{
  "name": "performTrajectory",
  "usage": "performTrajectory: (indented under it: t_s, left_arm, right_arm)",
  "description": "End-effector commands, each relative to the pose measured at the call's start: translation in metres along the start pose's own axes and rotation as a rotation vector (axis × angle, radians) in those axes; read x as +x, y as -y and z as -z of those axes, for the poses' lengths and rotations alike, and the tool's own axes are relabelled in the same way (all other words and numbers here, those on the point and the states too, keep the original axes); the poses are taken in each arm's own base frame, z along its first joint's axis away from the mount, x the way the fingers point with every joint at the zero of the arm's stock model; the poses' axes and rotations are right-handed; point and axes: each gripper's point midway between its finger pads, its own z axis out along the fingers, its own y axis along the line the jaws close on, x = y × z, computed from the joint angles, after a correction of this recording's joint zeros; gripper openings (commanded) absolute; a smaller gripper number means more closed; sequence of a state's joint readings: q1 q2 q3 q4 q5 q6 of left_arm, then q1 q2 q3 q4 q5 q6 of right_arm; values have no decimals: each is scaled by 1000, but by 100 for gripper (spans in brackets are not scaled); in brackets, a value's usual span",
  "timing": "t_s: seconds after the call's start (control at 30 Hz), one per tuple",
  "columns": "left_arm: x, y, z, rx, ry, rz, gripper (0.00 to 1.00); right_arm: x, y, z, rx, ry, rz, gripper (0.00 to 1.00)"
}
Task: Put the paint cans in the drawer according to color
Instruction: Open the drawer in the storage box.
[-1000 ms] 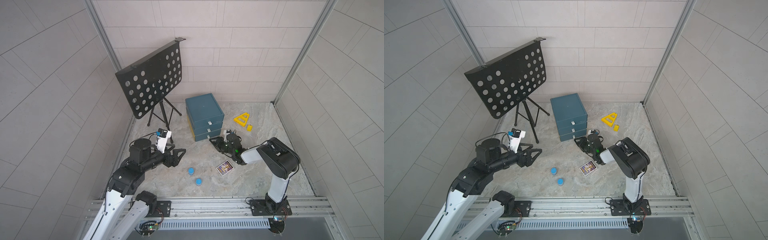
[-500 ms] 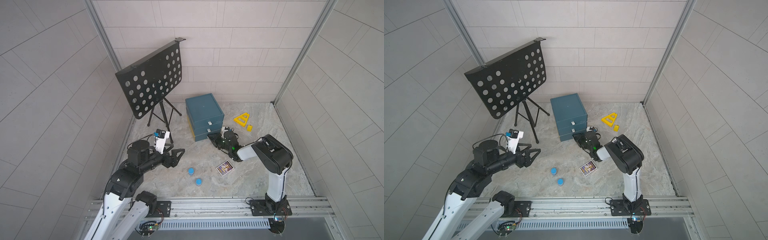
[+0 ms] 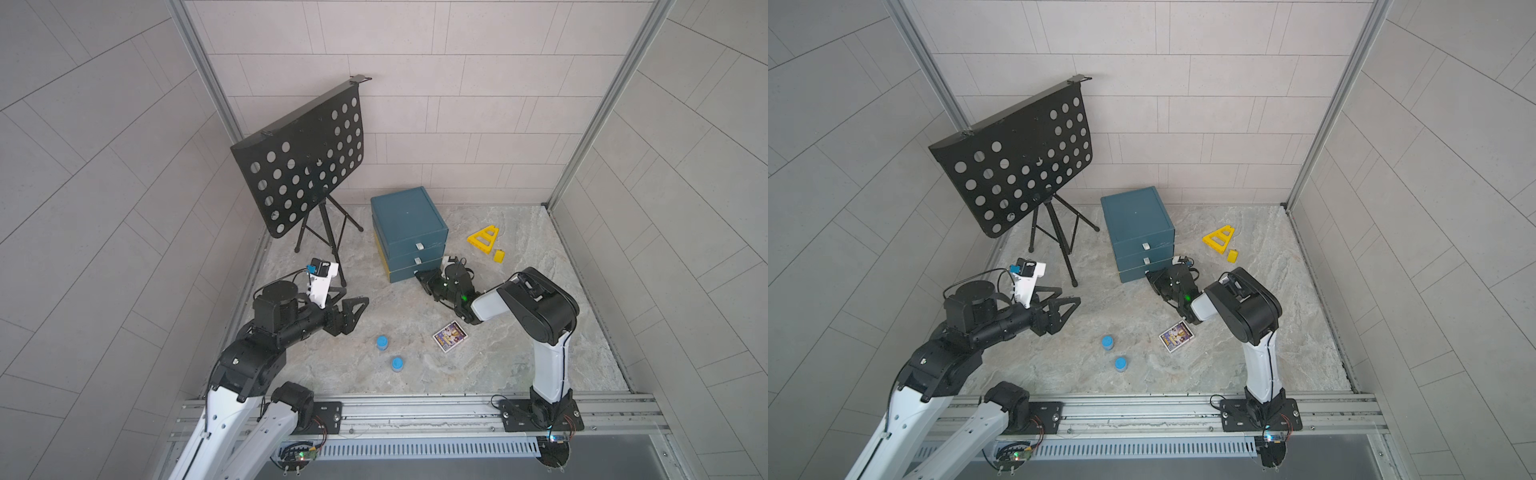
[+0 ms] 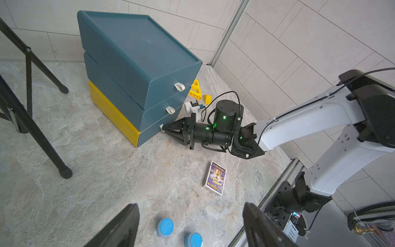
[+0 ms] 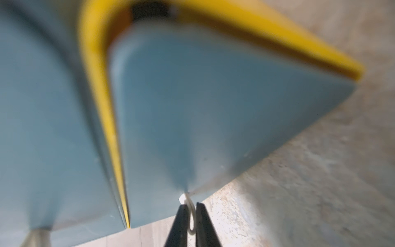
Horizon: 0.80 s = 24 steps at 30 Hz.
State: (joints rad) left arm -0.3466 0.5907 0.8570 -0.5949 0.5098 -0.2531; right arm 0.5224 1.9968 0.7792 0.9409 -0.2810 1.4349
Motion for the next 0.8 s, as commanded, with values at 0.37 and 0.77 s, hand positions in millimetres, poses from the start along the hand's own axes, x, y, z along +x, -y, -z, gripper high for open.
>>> performTrajectory:
  t_s: [0.37,0.77]
  left_arm:
    - [-4,-2,3,-13,23,-14,84]
    - [-5,-2,3,-14,26,-14,84]
  right_arm:
    - [15,29,56,94,8,0,0]
    - [30,41,116,147,-17,41,0]
